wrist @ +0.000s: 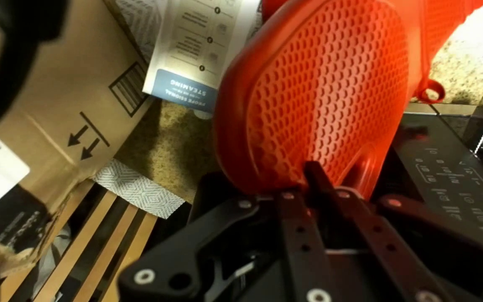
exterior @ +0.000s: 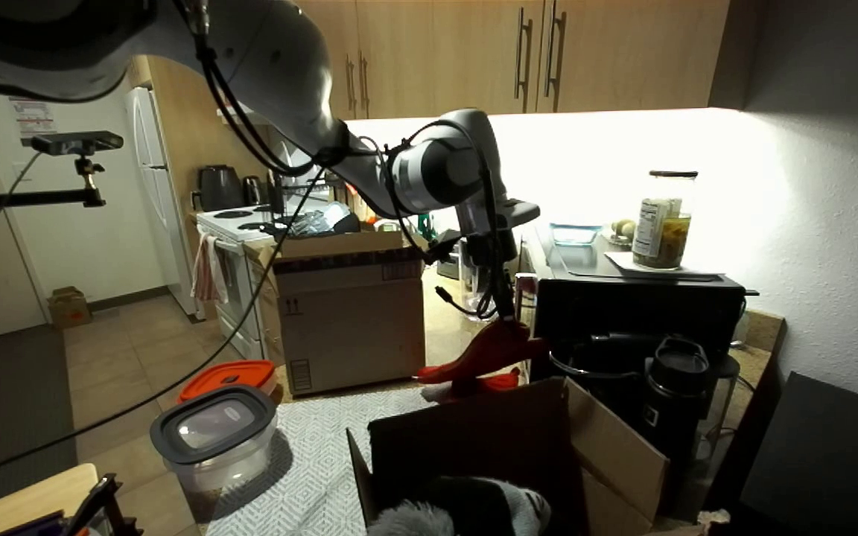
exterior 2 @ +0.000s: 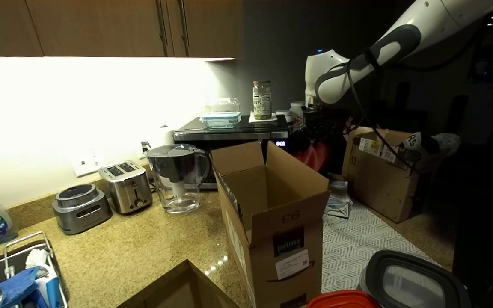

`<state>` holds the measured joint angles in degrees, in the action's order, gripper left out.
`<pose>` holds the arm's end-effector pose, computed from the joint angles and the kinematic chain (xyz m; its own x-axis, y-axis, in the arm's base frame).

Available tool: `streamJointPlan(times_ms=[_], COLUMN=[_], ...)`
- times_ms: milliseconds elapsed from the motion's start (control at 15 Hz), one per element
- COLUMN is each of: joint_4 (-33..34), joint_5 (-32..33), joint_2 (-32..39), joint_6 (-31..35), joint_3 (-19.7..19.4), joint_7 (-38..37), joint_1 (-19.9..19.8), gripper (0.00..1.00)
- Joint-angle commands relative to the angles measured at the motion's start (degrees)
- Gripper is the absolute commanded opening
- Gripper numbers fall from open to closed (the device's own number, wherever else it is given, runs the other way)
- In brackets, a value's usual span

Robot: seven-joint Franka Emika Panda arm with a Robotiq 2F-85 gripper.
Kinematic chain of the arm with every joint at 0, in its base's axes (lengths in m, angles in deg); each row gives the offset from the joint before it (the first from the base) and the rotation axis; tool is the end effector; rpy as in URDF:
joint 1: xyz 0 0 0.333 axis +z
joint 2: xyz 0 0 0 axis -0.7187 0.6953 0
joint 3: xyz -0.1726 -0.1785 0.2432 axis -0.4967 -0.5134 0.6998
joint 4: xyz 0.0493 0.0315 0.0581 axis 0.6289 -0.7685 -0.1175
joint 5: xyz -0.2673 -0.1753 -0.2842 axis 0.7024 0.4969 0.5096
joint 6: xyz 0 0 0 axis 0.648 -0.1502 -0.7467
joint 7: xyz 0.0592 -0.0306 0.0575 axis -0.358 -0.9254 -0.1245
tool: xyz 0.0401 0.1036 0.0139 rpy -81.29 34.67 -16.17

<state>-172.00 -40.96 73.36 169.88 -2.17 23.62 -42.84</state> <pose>0.7228 -0.0964 0.3412 0.5953 -0.7590 0.2637 -0.7973 -0.5987 0.0766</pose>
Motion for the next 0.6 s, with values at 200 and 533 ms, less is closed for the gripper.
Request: streamJointPlan(times_ms=[200, 533], joint_4=[-3.66, -3.64], joint_5=[-2.12, -3.41], joint_2=[-8.65, -12.11], joint_6=[-5.79, -9.84], joint_3=[1.28, 1.59], joint_7=[11.68, 16.39], joint_1=[-4.19, -5.56], gripper=[0.03, 0.03])
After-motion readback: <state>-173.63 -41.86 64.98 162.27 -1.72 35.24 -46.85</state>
